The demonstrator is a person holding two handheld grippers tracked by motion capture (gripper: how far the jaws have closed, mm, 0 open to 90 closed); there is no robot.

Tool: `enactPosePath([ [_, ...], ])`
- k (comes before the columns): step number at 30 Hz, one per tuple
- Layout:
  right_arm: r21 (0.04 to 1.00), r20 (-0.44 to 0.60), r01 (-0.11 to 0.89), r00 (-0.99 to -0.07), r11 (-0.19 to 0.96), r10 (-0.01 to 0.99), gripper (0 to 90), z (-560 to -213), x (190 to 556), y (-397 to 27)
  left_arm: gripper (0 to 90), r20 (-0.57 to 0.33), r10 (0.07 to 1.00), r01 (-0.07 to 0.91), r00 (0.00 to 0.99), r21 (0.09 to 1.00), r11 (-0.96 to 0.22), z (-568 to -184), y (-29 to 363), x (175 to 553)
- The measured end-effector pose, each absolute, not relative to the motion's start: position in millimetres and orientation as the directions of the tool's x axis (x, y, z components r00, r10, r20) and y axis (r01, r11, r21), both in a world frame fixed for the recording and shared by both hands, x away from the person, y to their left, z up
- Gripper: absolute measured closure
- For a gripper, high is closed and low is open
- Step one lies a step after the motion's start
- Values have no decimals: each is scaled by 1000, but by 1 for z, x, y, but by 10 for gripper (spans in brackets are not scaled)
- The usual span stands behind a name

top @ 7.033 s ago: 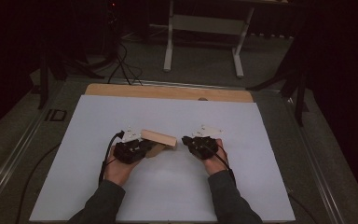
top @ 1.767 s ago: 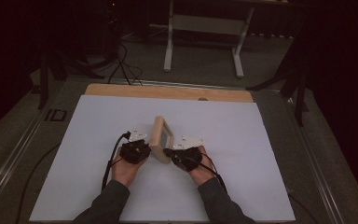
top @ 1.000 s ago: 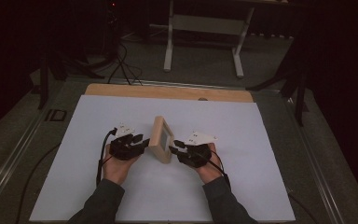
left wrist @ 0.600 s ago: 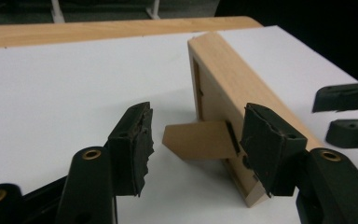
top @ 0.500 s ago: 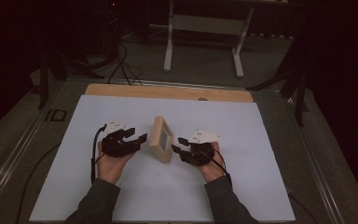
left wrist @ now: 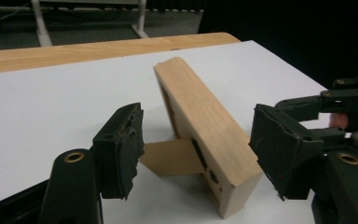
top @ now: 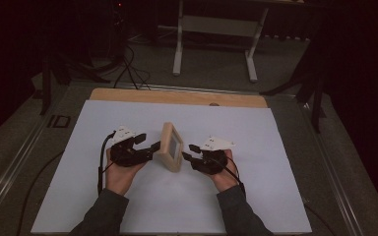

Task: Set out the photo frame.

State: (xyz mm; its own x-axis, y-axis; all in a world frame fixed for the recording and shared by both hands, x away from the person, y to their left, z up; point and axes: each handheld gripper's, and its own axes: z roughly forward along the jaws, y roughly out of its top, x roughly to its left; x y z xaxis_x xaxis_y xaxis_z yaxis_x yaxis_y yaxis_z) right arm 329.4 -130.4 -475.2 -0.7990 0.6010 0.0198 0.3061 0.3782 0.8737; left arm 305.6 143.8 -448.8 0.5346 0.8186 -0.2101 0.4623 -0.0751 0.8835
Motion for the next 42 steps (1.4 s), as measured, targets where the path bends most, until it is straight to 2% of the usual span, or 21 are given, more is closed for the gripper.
enactPosePath([
  [10,879,22,305,-795,367,607,584,-473,330,-134,206,-168,841,482,515,868,-121,-454,126,306],
  [15,880,23,305,-792,363,610,583,-472,330,-135,204,-166,834,499,526,855,-145,-461,118,307],
  [21,883,24,303,-791,357,612,584,-471,330,-137,287,-196,829,538,523,831,-143,-470,115,311],
  [31,887,28,303,-790,349,613,583,-469,330,-139,323,-211,823,558,528,817,-148,-477,110,315],
  [38,890,29,301,-787,342,616,580,-468,330,-141,428,-224,808,561,545,813,-153,-477,110,315],
  [42,891,31,301,-787,340,617,579,-467,330,-141,455,-235,799,565,554,811,-153,-477,111,315],
])
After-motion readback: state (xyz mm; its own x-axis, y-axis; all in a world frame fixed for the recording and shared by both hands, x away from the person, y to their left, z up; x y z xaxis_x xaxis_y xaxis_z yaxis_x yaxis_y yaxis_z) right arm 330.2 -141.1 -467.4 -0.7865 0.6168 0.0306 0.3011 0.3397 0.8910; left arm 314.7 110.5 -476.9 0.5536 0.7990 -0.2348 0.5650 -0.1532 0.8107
